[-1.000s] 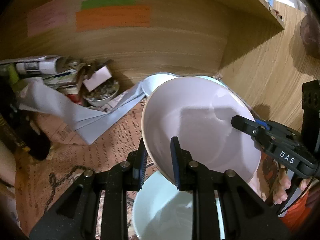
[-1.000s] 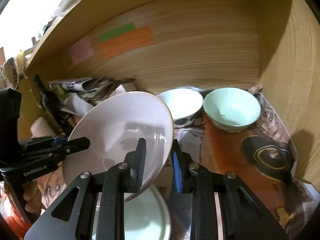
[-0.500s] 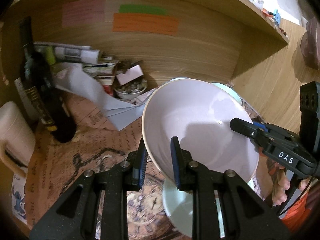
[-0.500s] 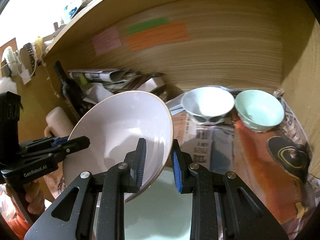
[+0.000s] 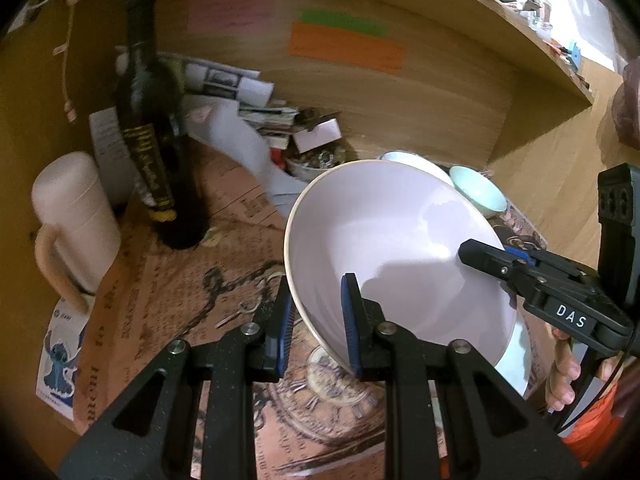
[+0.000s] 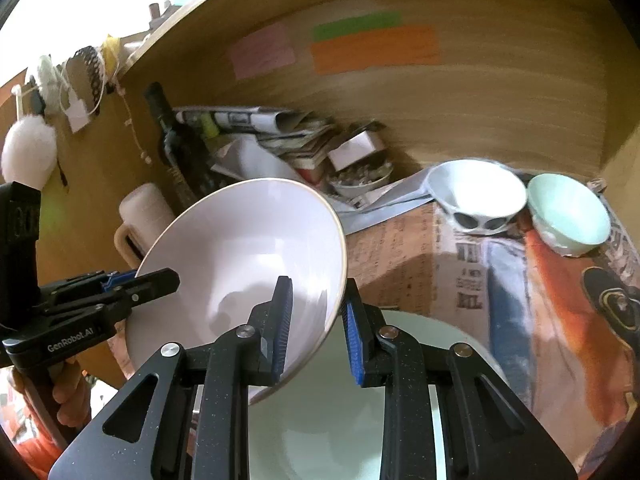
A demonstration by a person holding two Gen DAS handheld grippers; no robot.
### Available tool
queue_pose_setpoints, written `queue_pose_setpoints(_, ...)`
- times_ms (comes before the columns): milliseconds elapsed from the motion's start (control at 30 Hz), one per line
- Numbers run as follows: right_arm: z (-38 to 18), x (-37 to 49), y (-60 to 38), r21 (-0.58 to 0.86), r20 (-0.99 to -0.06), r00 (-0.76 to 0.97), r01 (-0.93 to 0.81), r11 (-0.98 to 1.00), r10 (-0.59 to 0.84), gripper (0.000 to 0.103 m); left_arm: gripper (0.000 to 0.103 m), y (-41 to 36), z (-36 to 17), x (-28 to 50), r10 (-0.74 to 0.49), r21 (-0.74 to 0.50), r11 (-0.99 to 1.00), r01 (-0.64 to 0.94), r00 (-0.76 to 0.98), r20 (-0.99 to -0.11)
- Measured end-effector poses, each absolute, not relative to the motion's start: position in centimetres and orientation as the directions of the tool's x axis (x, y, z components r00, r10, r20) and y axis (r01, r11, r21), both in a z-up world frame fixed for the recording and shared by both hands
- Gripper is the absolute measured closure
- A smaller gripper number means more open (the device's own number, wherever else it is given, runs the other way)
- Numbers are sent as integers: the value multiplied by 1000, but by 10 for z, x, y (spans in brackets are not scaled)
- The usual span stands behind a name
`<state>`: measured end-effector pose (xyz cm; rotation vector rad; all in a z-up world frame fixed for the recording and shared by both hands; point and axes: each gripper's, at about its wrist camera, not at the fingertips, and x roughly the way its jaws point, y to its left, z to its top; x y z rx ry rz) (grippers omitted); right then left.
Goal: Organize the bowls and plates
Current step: 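Lift the mauve bowl with both tools and carry it toward the white mug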
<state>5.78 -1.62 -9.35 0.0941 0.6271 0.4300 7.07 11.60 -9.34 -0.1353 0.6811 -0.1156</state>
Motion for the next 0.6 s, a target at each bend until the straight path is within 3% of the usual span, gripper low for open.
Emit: queue_pose_setpoints(600, -124, 68, 39, 215, -643, 614, -428, 878, 457, 81, 81, 164, -130, 47, -109, -210, 977, -43, 744, -659)
